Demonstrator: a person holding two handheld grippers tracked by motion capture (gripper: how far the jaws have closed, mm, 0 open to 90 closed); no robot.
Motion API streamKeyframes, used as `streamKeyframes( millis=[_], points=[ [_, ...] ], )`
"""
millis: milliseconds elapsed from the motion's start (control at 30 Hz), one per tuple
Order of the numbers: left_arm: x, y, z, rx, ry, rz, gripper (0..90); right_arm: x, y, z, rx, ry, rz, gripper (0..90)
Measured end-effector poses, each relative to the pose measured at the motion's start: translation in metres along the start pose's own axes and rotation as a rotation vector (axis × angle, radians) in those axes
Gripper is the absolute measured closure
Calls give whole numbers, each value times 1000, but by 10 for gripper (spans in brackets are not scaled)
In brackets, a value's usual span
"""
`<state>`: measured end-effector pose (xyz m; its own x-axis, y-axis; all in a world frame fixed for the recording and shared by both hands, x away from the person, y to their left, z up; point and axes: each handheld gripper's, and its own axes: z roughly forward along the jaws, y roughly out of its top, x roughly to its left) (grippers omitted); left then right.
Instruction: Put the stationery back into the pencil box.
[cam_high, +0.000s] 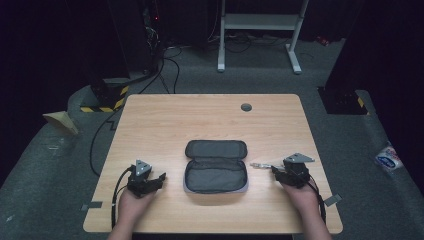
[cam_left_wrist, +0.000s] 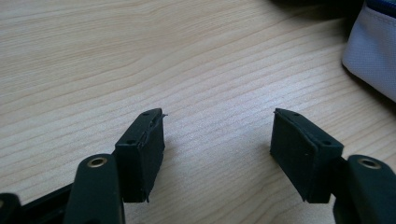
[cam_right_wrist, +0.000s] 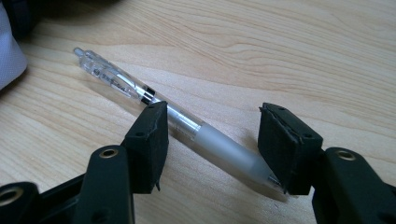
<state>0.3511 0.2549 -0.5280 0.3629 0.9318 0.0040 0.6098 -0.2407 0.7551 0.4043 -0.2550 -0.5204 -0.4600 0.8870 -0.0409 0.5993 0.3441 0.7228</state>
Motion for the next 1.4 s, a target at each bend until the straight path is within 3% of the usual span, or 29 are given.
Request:
streamKeyframes(
  millis=[300,700,967,1167,1367,1400],
  points=[
    [0,0,0,0,1,-1,352,5,0,-3,4,4,-11,639],
    [0,0,0,1,-2,0,351,19,-8,-13,13,23,-13,731],
    [0,0,0,0,-3,6,350,30,-13,-25,23,31,-14,729],
    [1,1,1,0,-5,8,349,28,-6,-25,-7,10,45,557],
    [0,1,1,-1,-5,7,349,27,2,-17,-11,10,29,484],
    [0,1,1,-1,-5,8,349,27,3,-14,-9,3,7,480]
  ],
)
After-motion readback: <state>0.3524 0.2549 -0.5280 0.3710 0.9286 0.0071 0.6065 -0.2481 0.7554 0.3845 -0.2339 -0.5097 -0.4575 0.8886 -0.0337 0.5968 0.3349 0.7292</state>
